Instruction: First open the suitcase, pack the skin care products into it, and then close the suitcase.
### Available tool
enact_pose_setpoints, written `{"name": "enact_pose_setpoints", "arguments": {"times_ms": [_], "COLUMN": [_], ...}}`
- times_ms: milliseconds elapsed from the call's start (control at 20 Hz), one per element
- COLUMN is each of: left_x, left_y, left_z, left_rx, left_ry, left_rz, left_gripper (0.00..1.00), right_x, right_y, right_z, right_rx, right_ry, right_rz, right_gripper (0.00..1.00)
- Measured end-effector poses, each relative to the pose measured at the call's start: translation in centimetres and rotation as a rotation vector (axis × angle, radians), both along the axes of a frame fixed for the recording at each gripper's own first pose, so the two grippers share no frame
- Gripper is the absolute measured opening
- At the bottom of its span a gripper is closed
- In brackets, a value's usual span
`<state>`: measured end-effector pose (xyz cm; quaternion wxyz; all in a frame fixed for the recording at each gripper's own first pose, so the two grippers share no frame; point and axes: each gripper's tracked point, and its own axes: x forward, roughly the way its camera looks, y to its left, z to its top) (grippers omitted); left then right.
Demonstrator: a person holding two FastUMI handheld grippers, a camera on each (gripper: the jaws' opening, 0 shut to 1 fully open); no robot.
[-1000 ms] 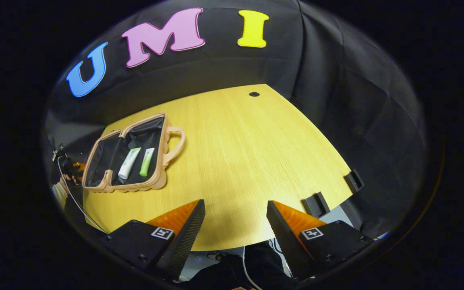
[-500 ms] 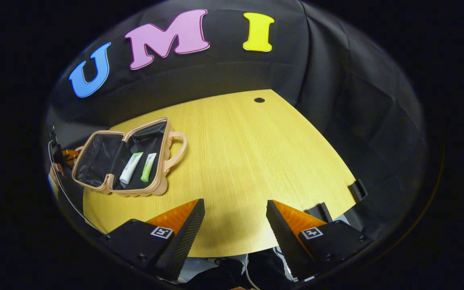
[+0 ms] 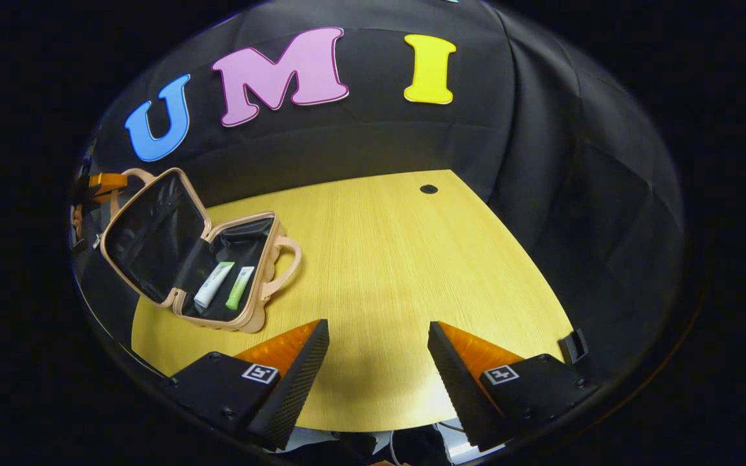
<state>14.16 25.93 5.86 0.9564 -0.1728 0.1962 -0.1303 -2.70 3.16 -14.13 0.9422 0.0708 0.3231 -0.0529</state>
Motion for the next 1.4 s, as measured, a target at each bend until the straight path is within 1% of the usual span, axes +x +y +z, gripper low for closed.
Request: {"name": "enact_pose_setpoints", "arguments": {"times_ms": [100, 200, 300, 350, 450, 600, 700, 800, 900, 1000, 1050, 1100, 1150, 1200, 1250, 1300, 1350, 1400], "left_x": [-0.4, -0.5, -0.4, -0.8, -0.5, -0.2, -0.2, -0.3, -0.3, -0.4, -0.5, -0.9, -1.7, -2.3, -3.3, -4.3, -5.8, -7.3], "left_y": [-6.6, -12.0, -17.0, -19.1, -22.2, -24.6, -25.1, -25.2, -25.7, -26.7, -26.8, -26.8, -26.5, -25.9, -25.1, -24.1, -23.0, -21.9], "left_z": [-1.1, -3.4, -7.2, -9.3, -14.2, -18.9, -20.8, -21.6, -22.2, -22.2, -21.7, -20.7, -19.2, -17.0, -14.6, -12.5, -10.1, -8.2], "left_rx": [-0.03, -0.055, -0.083, -0.091, -0.053, 0.041, 0.088, 0.105, 0.098, 0.059, 0.041, 0.032, 0.035, 0.048, 0.076, 0.112, 0.154, 0.196], "left_ry": [0.025, 0.074, 0.144, 0.183, 0.268, 0.354, 0.379, 0.391, 0.393, 0.394, 0.375, 0.342, 0.285, 0.203, 0.118, 0.039, -0.036, -0.101], "left_rz": [-0.06, -0.089, -0.098, -0.099, -0.077, -0.016, 0.024, 0.057, 0.066, 0.068, 0.072, 0.074, 0.076, 0.075, 0.079, 0.086, 0.098, 0.113], "left_gripper": [0.06, 0.06, 0.06, 0.06, 0.06, 0.06, 0.06, 0.08, 0.14, 0.29, 0.44, 0.52, 0.68, 0.84, 0.92, 0.92, 0.98, 0.97], "right_x": [0.9, 2.2, 3.5, 3.8, 4.2, 5.4, 6.4, 7.0, 7.3, 7.5, 7.8, 8.0, 8.2, 8.5, 8.6, 8.5, 8.5, 8.3], "right_y": [-1.3, -2.8, -4.2, -4.8, -5.7, -6.9, -7.2, -6.9, -6.2, -5.2, -4.8, -4.4, -3.9, -3.4, -2.9, -2.6, -2.2, -1.8], "right_z": [0.1, 0.7, 0.8, 0.6, 0.1, -1.1, -0.9, -0.9, -0.8, -0.2, 0.1, 0.5, 1.1, 1.8, 2.4, 3.2, 4.1, 5.1], "right_rx": [0.034, 0.082, 0.124, 0.136, 0.141, 0.12, 0.122, 0.124, 0.135, 0.143, 0.142, 0.14, 0.142, 0.143, 0.139, 0.133, 0.131, 0.126], "right_ry": [-0.01, -0.025, -0.045, -0.038, -0.026, -0.009, -0.016, -0.024, -0.027, -0.039, -0.05, -0.062, -0.082, -0.103, -0.123, -0.143, -0.168, -0.194], "right_rz": [-0.004, -0.014, -0.018, -0.006, 0.024, 0.09, 0.126, 0.154, 0.174, 0.188, 0.19, 0.188, 0.184, 0.179, 0.169, 0.159, 0.151, 0.141], "right_gripper": [0.98, 0.98, 0.98, 0.98, 0.98, 0.98, 0.98, 0.98, 0.98, 0.98, 0.98, 0.98, 0.98, 0.98, 0.98, 0.98, 0.98, 0.98]}}
